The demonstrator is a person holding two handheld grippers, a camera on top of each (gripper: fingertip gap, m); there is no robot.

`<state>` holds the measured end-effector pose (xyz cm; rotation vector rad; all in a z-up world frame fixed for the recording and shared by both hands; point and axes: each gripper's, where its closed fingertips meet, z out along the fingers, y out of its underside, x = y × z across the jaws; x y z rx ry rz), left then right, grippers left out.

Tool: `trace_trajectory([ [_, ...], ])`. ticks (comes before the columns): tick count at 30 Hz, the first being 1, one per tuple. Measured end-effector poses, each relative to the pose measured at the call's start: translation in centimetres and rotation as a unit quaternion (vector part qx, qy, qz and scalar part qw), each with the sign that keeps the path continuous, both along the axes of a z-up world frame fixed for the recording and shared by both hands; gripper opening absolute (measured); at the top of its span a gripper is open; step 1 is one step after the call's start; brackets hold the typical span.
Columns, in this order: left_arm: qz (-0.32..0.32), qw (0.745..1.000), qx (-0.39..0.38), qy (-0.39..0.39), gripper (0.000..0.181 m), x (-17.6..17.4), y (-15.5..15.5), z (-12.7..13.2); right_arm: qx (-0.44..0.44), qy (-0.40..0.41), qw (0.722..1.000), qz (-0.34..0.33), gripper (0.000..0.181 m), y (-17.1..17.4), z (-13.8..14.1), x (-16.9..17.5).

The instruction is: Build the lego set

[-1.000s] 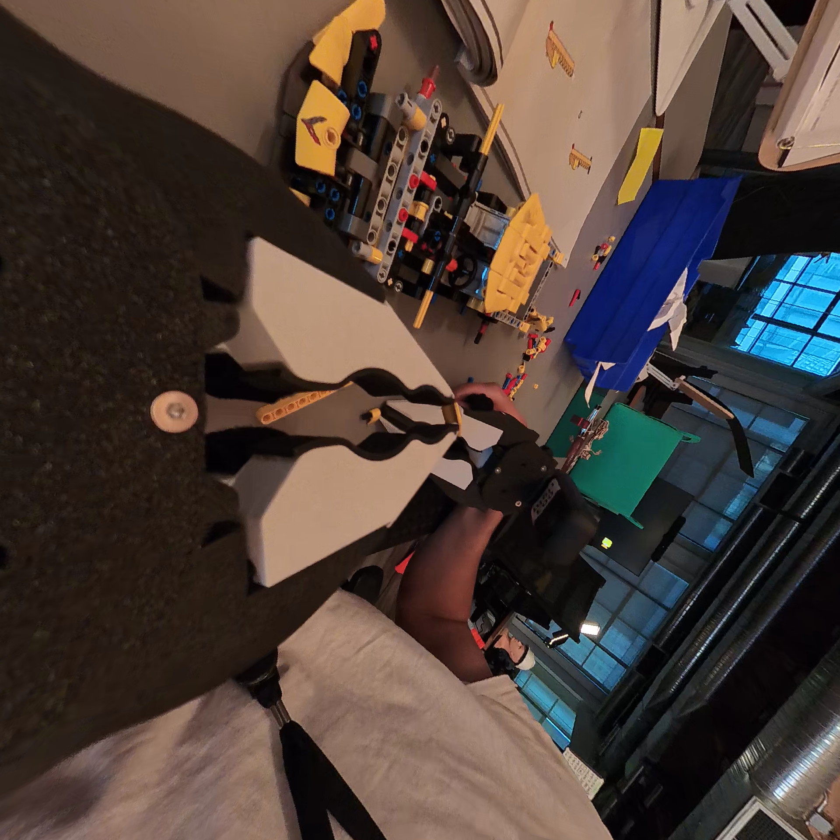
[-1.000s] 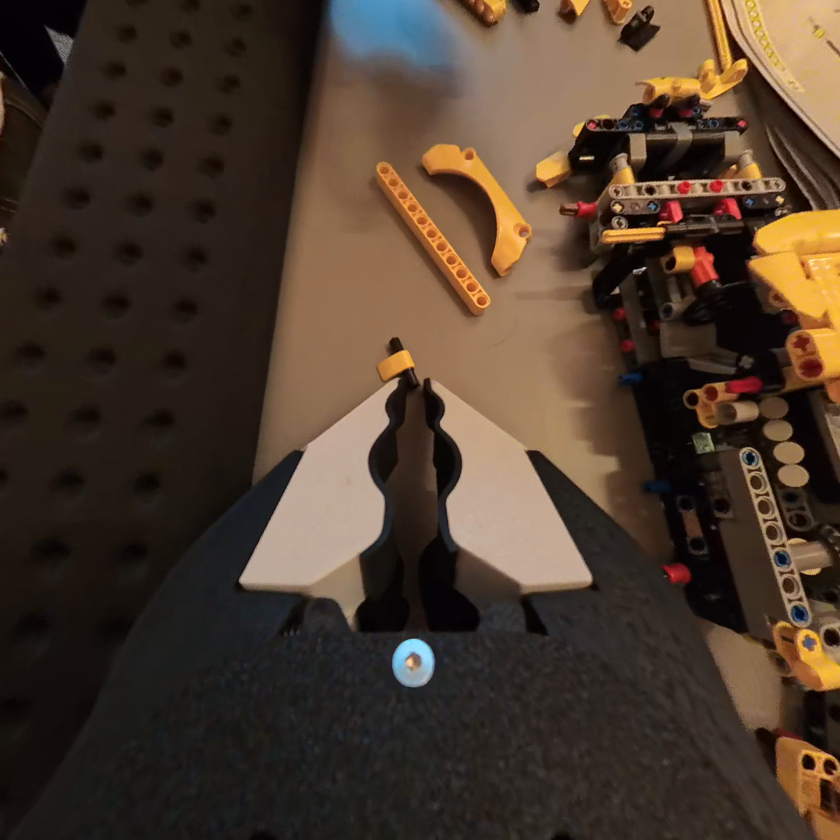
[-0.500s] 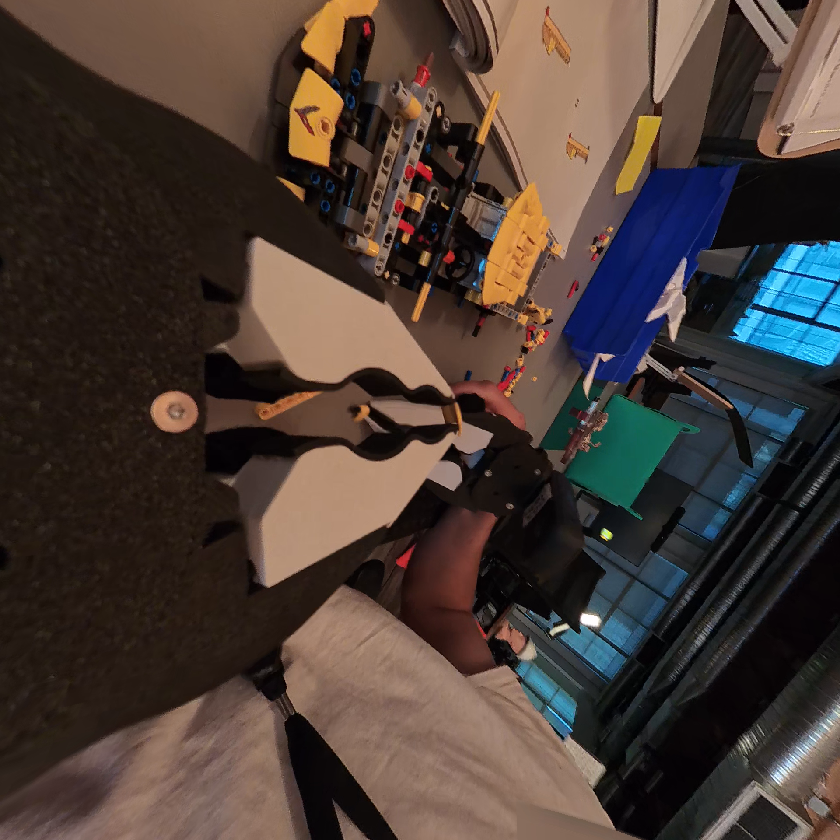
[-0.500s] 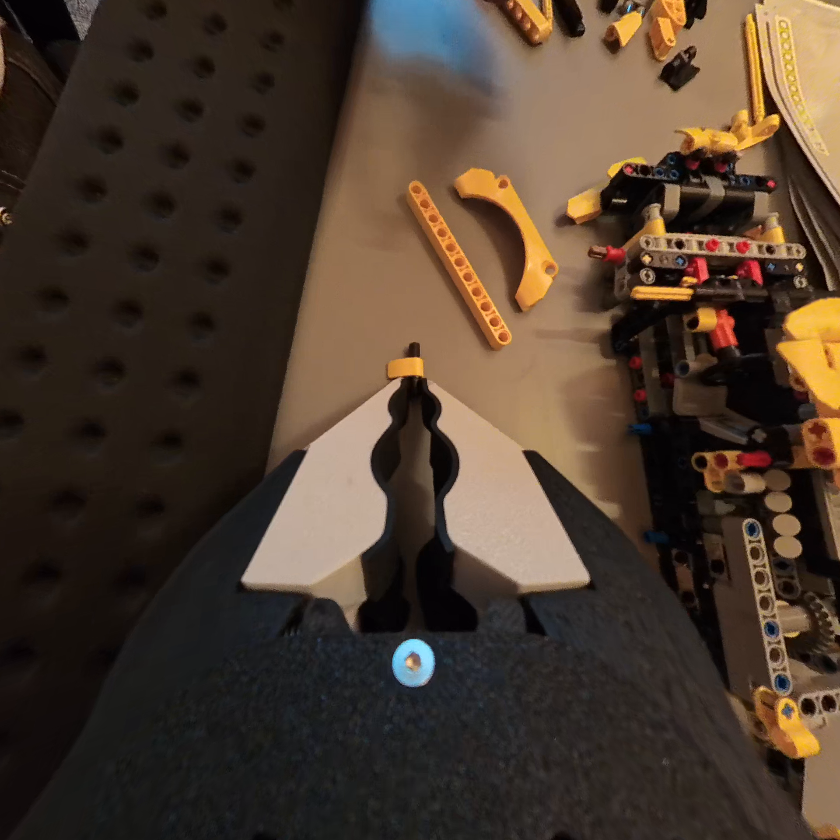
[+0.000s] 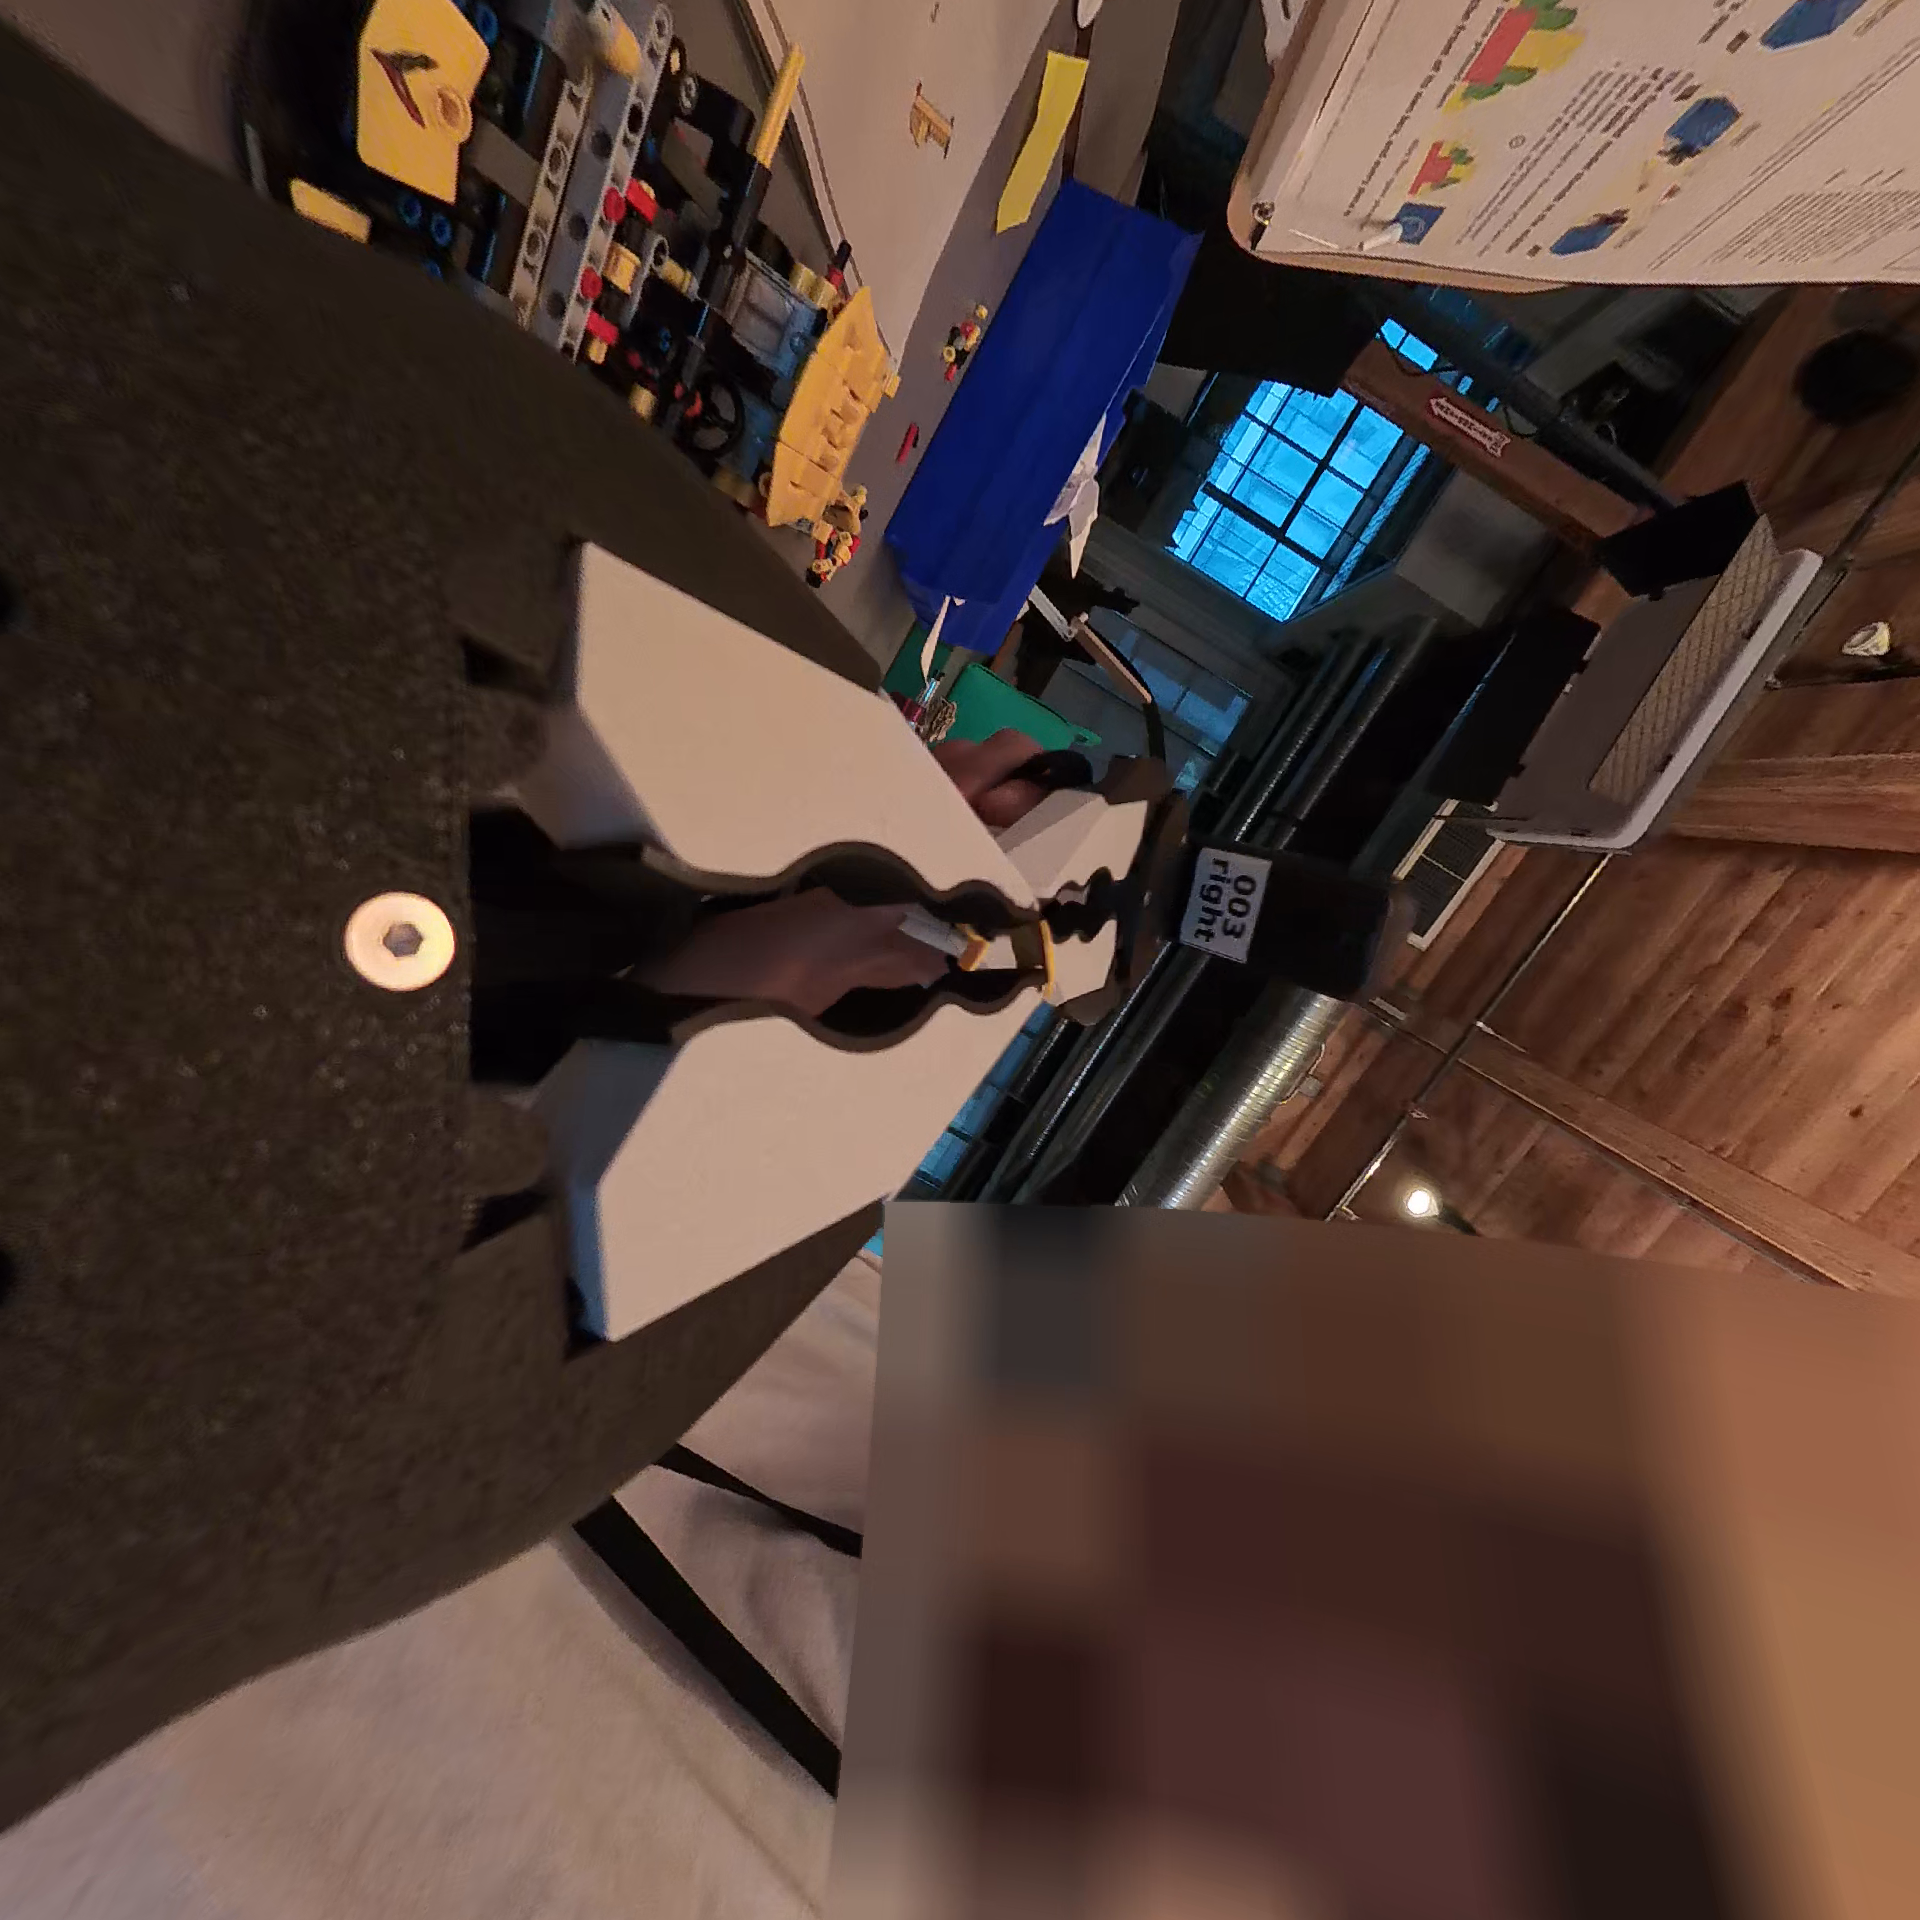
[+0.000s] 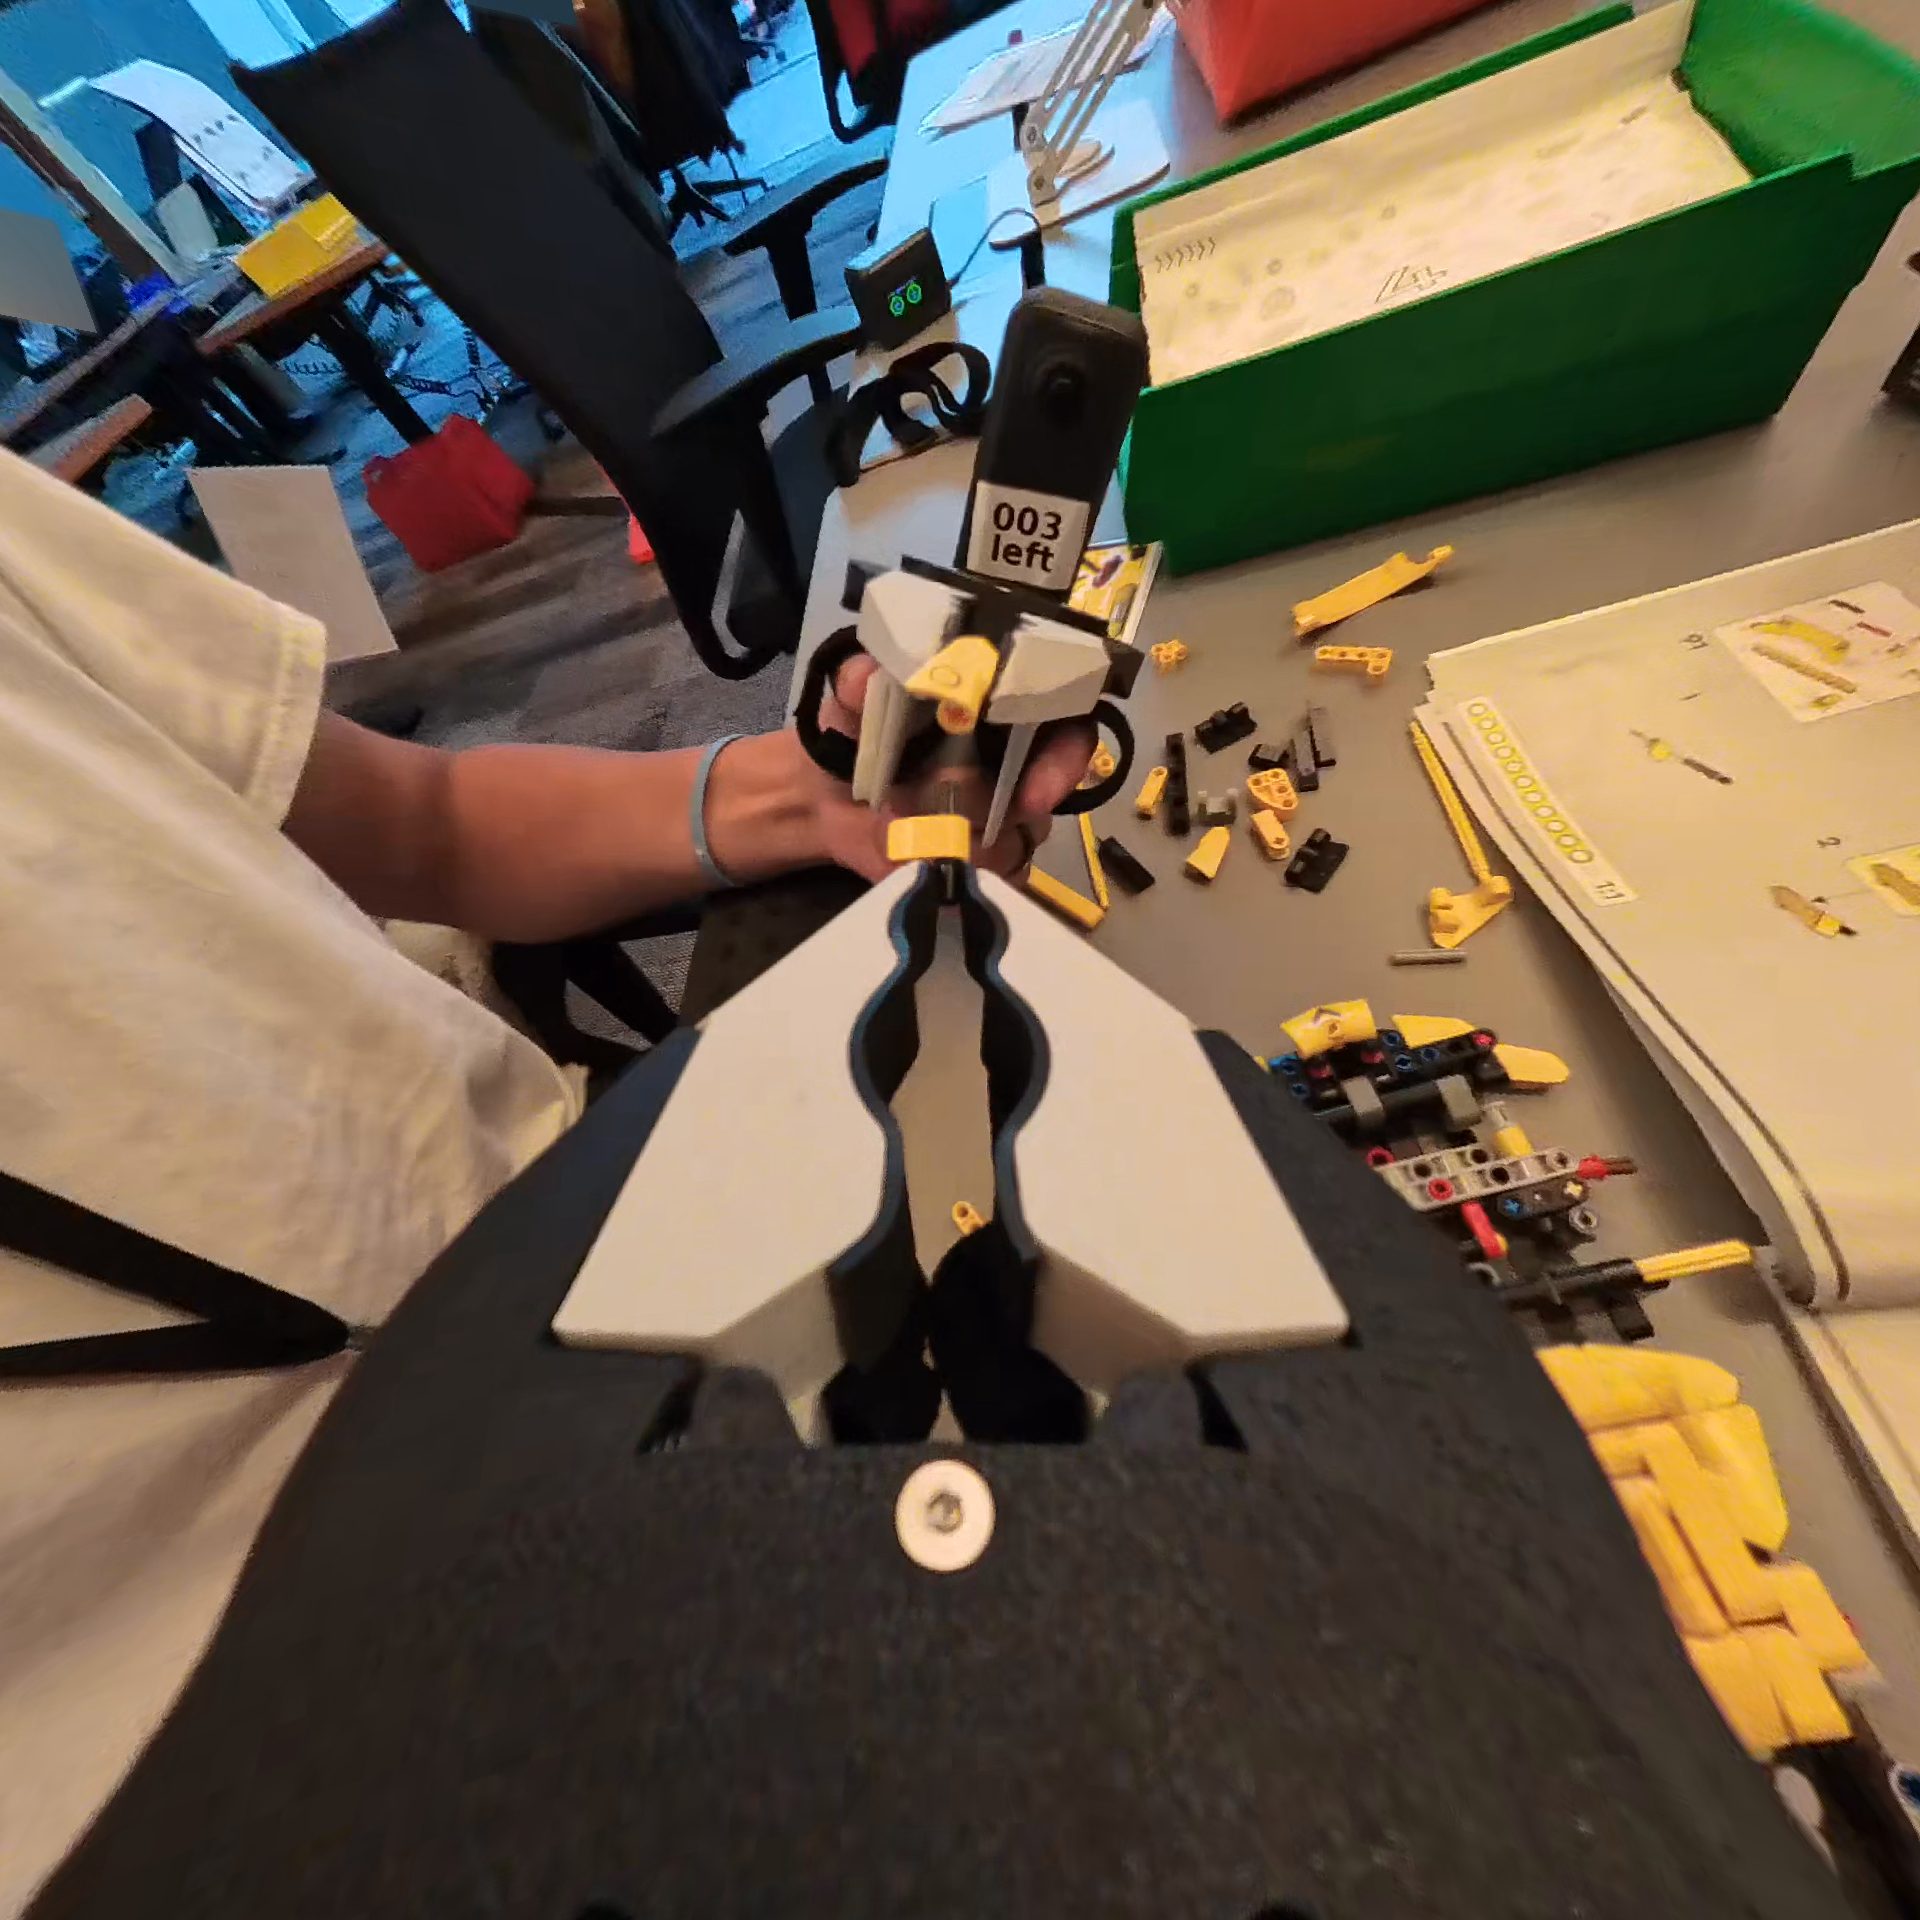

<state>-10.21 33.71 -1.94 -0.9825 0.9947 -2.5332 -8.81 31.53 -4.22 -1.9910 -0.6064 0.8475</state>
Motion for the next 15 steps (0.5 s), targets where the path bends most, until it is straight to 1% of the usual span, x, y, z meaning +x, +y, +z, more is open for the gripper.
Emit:
trace_trajectory([
  [5,-0.004,0.999,0.035,0.016,0.007,0.3,-0.9,-0.6,-0.001,0.003,1.0,0.005,0.003,-0.2,0.4,0.0],
  [8,-0.008,0.998,0.054,0.016,0.007,0.4,-1.6,-0.7,-0.016,-0.021,1.0,0.004,0.003,-0.7,-0.2,0.3],
  [15,-0.003,0.994,0.098,0.038,0.007,0.9,-2.4,-1.7,-0.037,-0.035,0.999,0.005,0.003,-1.5,-1.1,0.7],
])
